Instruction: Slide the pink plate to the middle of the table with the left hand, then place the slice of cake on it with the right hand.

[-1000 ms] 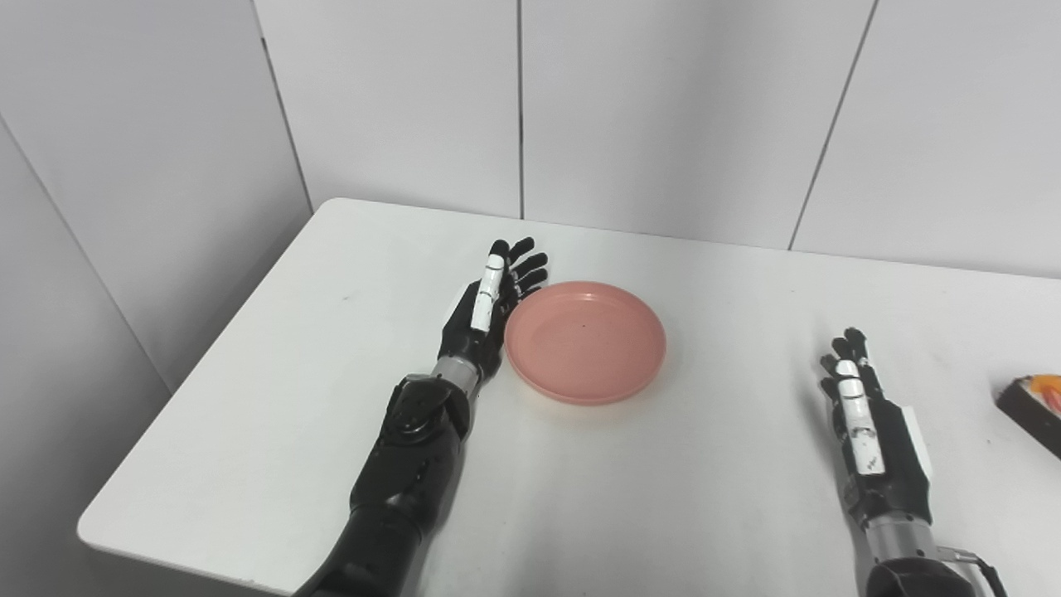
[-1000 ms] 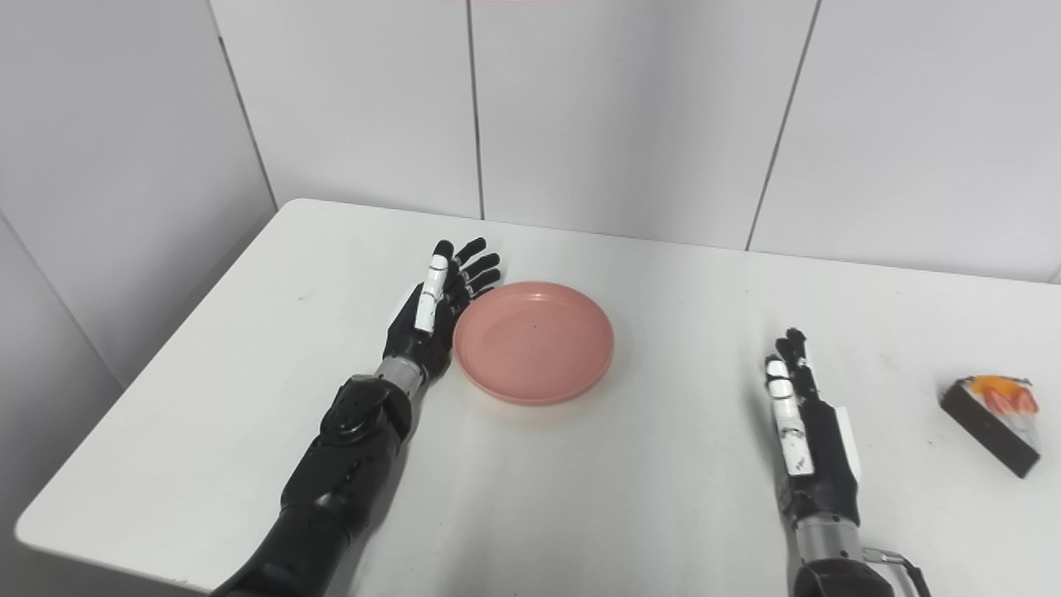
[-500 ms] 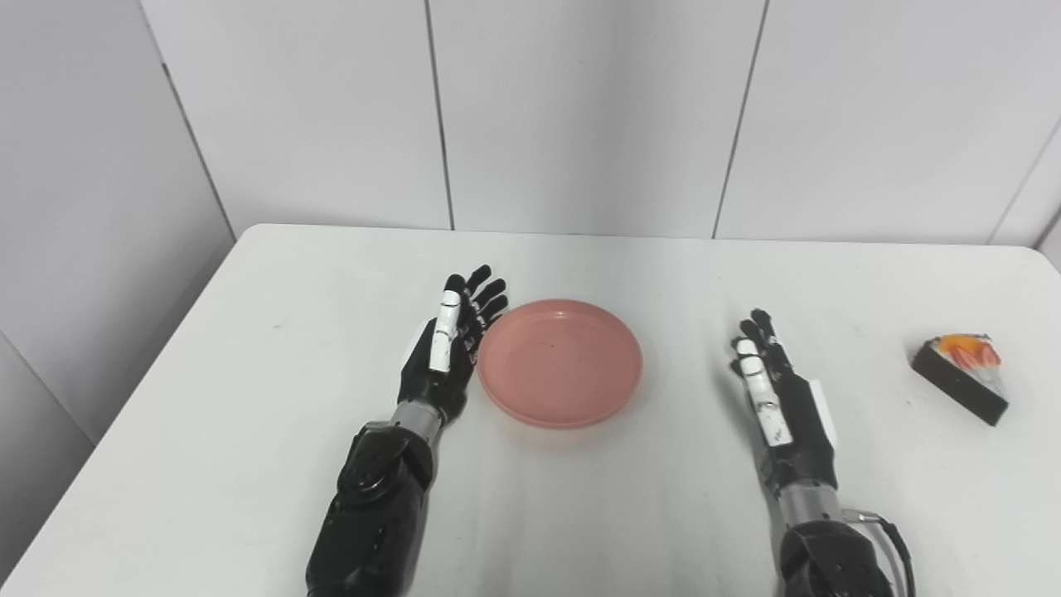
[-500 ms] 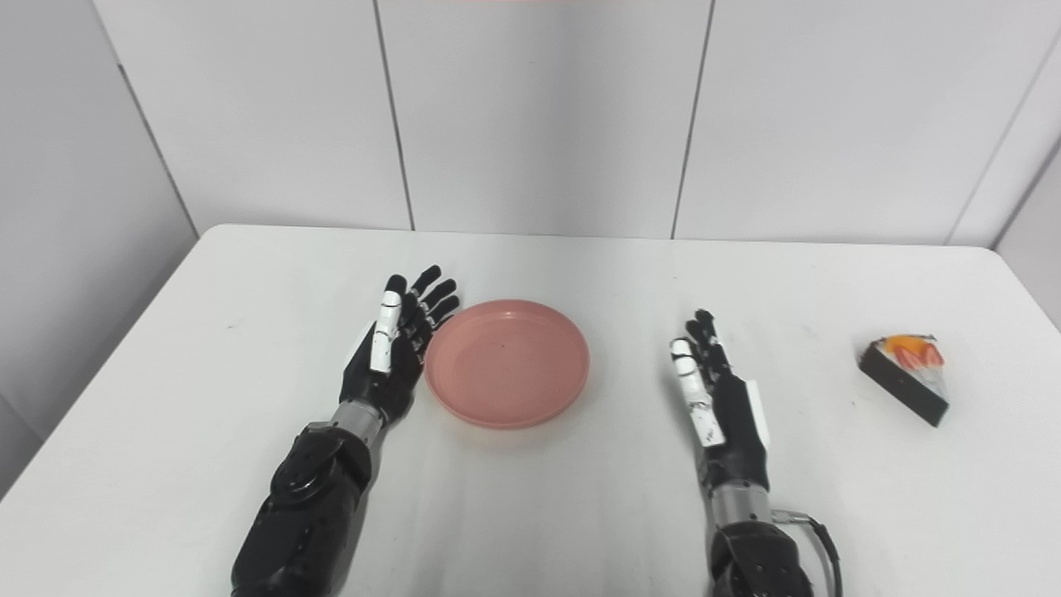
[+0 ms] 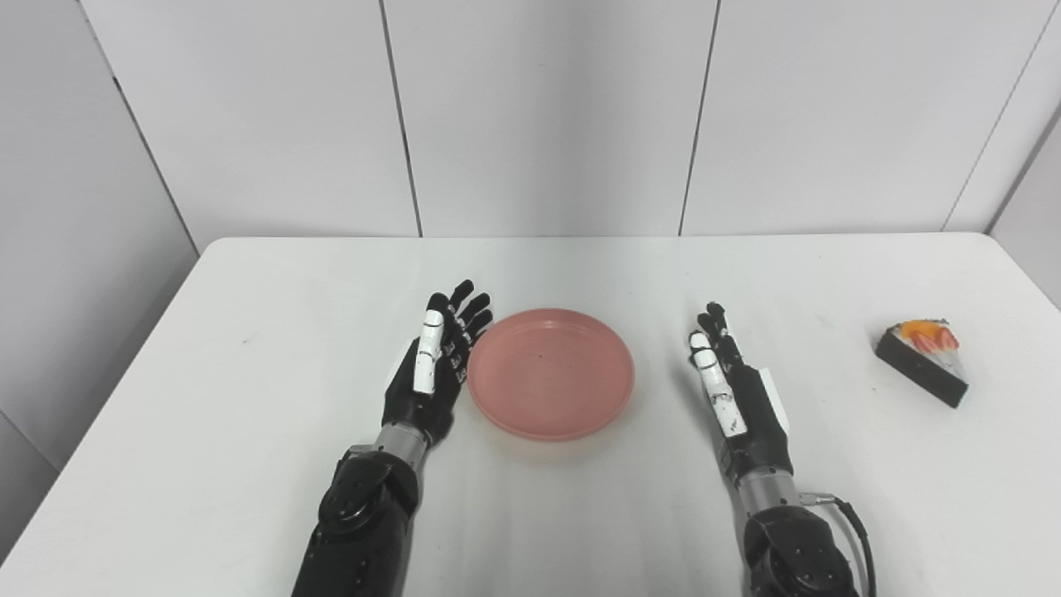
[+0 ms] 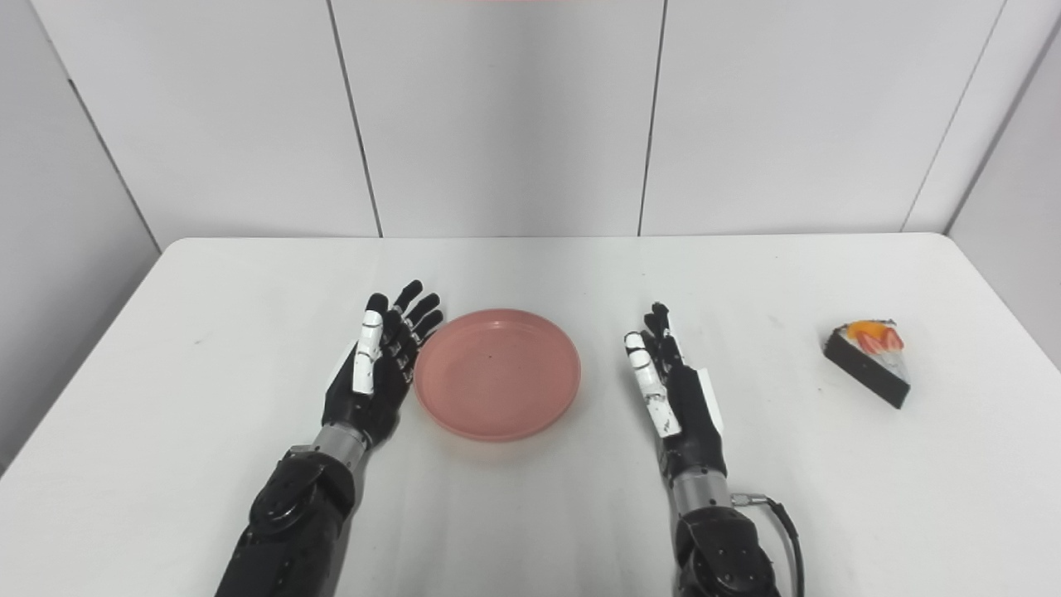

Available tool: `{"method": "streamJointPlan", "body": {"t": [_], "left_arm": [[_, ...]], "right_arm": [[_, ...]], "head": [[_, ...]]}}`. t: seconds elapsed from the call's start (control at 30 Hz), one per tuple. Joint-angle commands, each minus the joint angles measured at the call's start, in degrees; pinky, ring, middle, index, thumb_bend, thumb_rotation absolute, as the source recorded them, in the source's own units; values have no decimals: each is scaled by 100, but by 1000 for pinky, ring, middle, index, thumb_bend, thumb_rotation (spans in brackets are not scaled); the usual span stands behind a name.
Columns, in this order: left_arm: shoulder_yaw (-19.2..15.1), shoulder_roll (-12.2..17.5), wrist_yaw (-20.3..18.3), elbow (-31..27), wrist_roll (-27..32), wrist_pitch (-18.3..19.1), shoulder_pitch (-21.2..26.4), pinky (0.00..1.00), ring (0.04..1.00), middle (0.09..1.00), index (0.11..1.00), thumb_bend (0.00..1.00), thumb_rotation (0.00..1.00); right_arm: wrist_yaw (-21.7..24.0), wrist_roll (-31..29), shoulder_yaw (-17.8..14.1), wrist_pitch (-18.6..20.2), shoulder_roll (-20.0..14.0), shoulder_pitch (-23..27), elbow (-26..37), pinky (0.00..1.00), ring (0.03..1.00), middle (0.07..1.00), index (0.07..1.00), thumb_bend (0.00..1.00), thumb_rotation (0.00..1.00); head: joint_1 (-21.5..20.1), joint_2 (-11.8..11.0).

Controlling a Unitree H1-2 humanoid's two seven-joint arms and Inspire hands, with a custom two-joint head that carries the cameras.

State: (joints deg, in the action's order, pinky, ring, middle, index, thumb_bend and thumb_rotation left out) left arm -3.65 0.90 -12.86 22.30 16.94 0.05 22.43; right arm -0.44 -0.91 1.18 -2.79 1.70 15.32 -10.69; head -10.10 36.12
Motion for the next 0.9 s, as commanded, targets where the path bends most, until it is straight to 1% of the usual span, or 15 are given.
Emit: {"method": "streamJointPlan", "body": {"t": [0.0, 0.1, 0.3, 0.43, 0.47, 0.53, 0.73, 0.87], "left_arm": [[81, -1, -119, -91, -5, 119, 26, 973, 958, 945, 940, 703, 1000], [111, 9, -136, -117, -1, 119, 15, 977, 957, 946, 939, 699, 1000], [147, 10, -184, -141, 4, 126, -7, 972, 958, 940, 934, 686, 1000], [183, 16, -218, -145, 2, 127, -20, 975, 962, 945, 942, 678, 1000], [182, 14, -221, -155, 16, 140, -26, 976, 961, 944, 943, 676, 1000], [179, 10, -228, -180, 42, 163, -34, 974, 952, 935, 937, 671, 1000], [209, 25, -224, -229, -9, 208, -58, 975, 955, 940, 943, 669, 1000], [228, 16, -185, -231, -59, 190, -63, 970, 958, 944, 944, 658, 1000]], "right_arm": [[89, -23, 54, -117, 47, 156, 72, 979, 976, 991, 1000, 525, 864], [52, 48, 94, -89, 47, 166, 60, 981, 979, 994, 1000, 523, 879], [54, 68, 150, -72, 42, 183, 44, 991, 980, 995, 1000, 578, 888], [40, 102, 168, -72, 22, 195, 27, 996, 985, 999, 1000, 577, 899], [41, 81, 163, -70, 33, 199, 28, 995, 983, 998, 1000, 575, 904], [34, 74, 162, -48, 52, 200, 39, 1000, 981, 994, 1000, 594, 887], [30, 96, 182, -20, 68, 207, 34, 1000, 981, 989, 1000, 625, 883], [31, 87, 180, -59, 78, 218, 10, 1000, 977, 986, 1000, 612, 875]], "head": [[-35, 0], [-114, 3], [-197, 1], [-197, 1], [-254, 22], [-290, 29], [-336, 27], [-379, 20]]}}
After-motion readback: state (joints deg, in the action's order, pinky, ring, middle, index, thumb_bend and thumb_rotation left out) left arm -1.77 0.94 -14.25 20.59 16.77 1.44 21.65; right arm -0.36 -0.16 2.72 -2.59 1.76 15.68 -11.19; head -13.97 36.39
